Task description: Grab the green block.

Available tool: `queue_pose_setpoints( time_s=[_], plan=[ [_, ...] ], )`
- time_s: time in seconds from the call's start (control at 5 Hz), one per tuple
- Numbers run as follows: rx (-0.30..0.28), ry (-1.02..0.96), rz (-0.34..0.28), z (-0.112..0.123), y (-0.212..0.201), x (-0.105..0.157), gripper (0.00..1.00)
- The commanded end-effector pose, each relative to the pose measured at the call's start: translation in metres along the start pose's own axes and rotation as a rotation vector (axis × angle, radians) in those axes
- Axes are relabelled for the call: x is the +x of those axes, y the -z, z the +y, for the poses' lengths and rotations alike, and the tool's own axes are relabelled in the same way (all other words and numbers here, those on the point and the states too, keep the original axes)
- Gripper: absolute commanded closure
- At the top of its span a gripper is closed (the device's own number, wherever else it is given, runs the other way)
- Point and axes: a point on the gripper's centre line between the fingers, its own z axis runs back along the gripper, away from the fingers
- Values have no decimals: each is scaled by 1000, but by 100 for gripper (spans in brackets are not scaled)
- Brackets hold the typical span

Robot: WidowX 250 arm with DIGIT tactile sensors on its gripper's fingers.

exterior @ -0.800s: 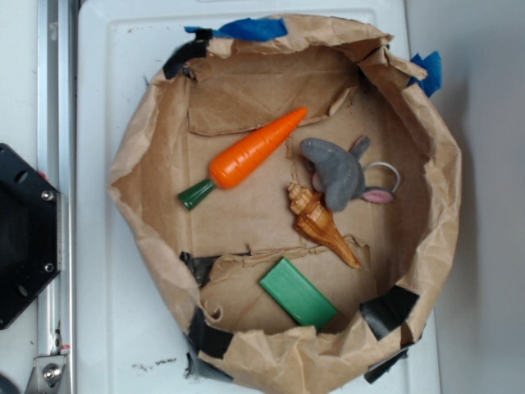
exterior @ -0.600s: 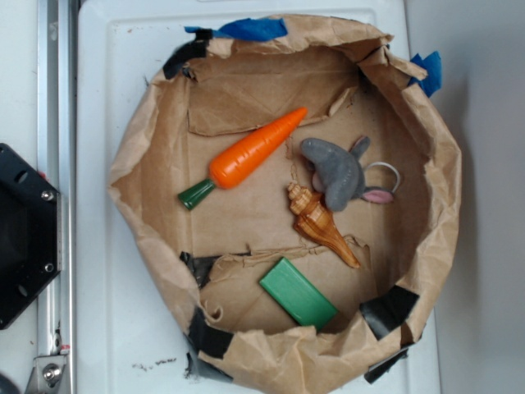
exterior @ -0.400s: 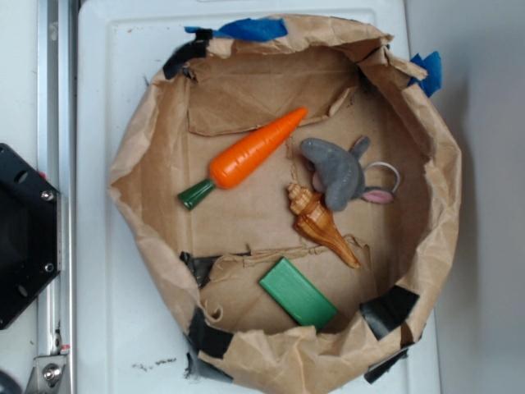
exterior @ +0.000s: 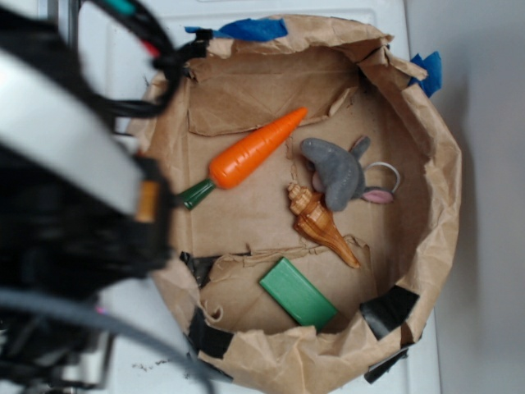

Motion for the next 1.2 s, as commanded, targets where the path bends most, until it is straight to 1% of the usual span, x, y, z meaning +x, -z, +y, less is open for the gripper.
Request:
queue_pose_setpoints(
  time_s=[0.0,0.2,0.4,0.6,0.8,1.0],
  plan=[
    [24,187,-53,11,24,33,0],
    [52,213,-72,29,45,45,0],
    [53,196,-88,54,60,48,0],
    [45,180,-121,67,65,48,0],
    [55,207,-122,66,80,51,0],
    [54,297,-94,52,114,59,0]
  ],
)
